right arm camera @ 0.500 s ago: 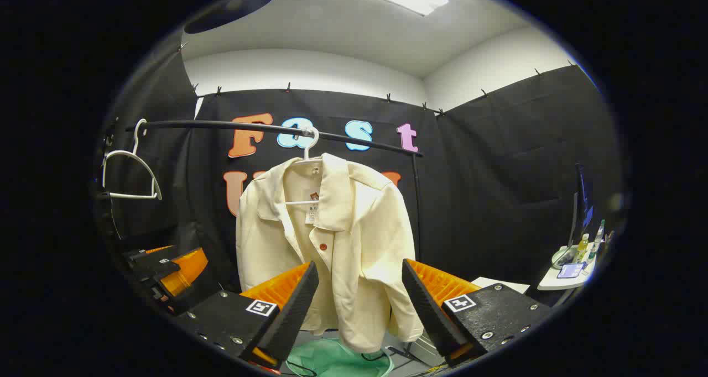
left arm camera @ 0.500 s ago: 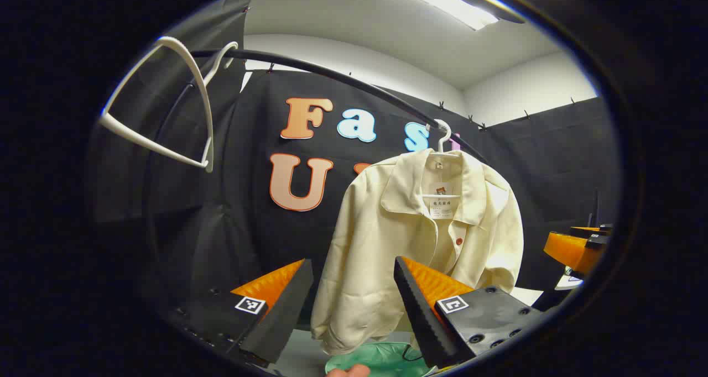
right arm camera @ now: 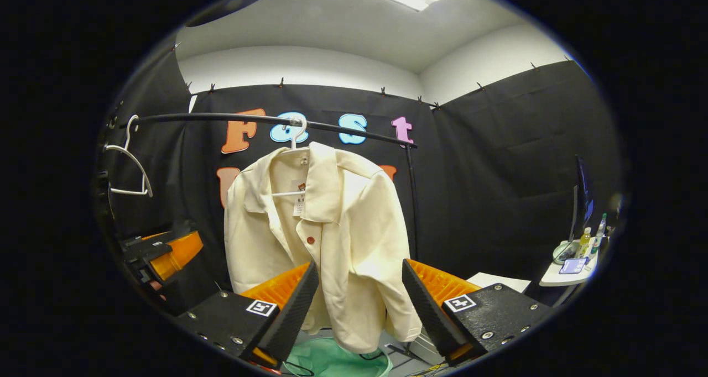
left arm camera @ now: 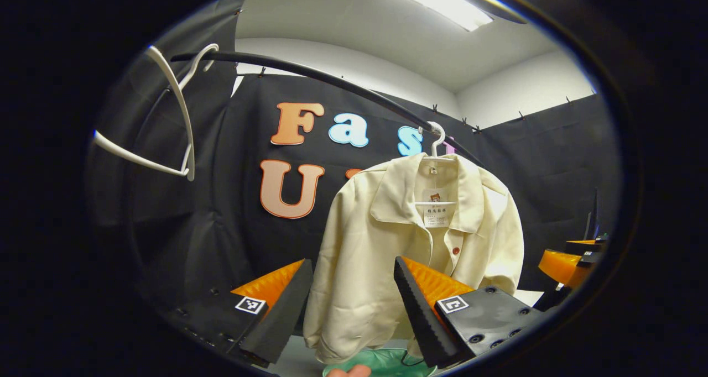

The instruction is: Grasp the clothes on the hanger with both hands and then place them into the laundry hamper below.

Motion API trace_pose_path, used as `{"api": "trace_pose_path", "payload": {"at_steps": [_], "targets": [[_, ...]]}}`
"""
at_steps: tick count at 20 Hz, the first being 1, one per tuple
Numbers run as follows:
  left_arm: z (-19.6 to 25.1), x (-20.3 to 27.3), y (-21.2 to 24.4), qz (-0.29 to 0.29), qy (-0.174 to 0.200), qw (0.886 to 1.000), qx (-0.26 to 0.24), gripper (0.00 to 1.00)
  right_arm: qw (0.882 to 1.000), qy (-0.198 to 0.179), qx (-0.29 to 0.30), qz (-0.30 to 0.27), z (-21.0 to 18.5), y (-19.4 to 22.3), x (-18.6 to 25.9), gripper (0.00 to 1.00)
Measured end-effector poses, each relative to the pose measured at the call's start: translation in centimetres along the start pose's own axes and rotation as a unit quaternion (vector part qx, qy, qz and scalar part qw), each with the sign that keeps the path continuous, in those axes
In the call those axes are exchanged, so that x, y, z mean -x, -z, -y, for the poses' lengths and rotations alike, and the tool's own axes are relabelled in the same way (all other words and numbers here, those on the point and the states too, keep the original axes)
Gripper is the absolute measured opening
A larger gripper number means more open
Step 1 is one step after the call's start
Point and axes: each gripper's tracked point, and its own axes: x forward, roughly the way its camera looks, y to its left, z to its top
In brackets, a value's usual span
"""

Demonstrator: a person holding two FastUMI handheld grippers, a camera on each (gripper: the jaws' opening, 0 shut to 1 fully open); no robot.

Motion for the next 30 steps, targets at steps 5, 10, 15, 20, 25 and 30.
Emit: {"api": "trace_pose_path", "payload": {"at_steps": [5, 10, 15, 20, 25, 30], "targets": [[-0.5, -0.2, 0.3, -0.001, -0.005, 1.000, 0.002, 0.96, 1.000, -0.009, 0.001, -0.002, -0.6, 0.3, -0.4, 0.94], [-1.4, 0.0, -0.2, 0.005, -0.017, 1.000, -0.007, 0.96, 1.000, -0.021, 0.007, 0.000, -1.8, 0.2, -0.7, 0.94], [-2.1, 0.3, -0.2, 0.005, -0.023, 1.000, -0.009, 0.96, 1.000, -0.031, 0.006, 0.002, -2.9, 0.2, -0.8, 0.94], [-2.5, 0.6, -0.4, 0.007, -0.026, 1.000, -0.017, 0.96, 0.999, -0.029, 0.012, -0.002, -3.3, 0.8, -3.4, 0.94], [-2.8, 1.1, -0.4, 0.005, -0.032, 0.999, -0.020, 0.96, 0.999, -0.029, 0.015, -0.034, -4.0, 3.9, -9.7, 0.94], [-3.9, 1.8, -0.2, 0.000, -0.043, 0.999, -0.020, 0.96, 0.996, -0.031, 0.007, -0.079, -5.0, 7.0, -15.2, 0.95]]}}
